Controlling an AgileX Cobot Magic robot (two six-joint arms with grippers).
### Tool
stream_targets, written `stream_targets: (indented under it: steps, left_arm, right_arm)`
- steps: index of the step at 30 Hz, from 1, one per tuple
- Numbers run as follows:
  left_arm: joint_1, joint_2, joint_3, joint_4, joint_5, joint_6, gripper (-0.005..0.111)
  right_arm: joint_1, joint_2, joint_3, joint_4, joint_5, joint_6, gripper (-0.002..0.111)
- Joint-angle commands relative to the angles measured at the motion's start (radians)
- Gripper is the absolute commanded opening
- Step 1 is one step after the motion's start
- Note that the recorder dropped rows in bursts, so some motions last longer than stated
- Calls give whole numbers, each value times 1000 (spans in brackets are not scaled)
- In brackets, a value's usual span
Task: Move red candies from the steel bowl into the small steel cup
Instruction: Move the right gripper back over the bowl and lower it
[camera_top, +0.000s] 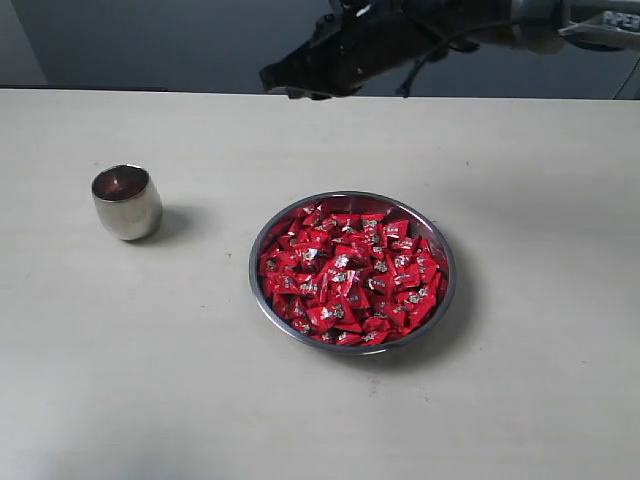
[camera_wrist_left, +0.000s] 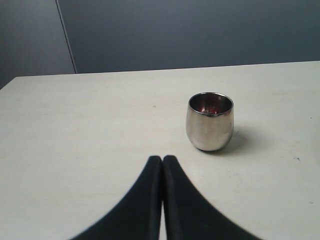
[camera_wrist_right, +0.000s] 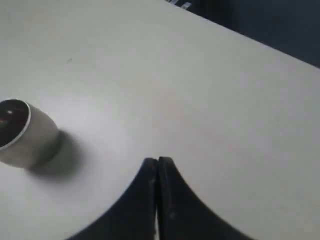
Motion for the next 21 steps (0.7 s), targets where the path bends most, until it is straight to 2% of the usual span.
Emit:
stream_targets:
  steps: [1, 10, 16, 21]
  left_arm:
    - [1, -4, 4, -2, -2, -2, 0]
    - [1, -4, 4, -2, -2, -2, 0]
    - [1, -4, 4, -2, -2, -2, 0]
    - [1, -4, 4, -2, -2, -2, 0]
  right_arm:
    - [-31, -91, 219, 25, -100, -65, -1]
    - [-46, -205, 445, 79, -125, -119, -1]
    - [-44, -221, 516, 114, -98, -143, -1]
    - [7, -223, 541, 143, -106, -233, -1]
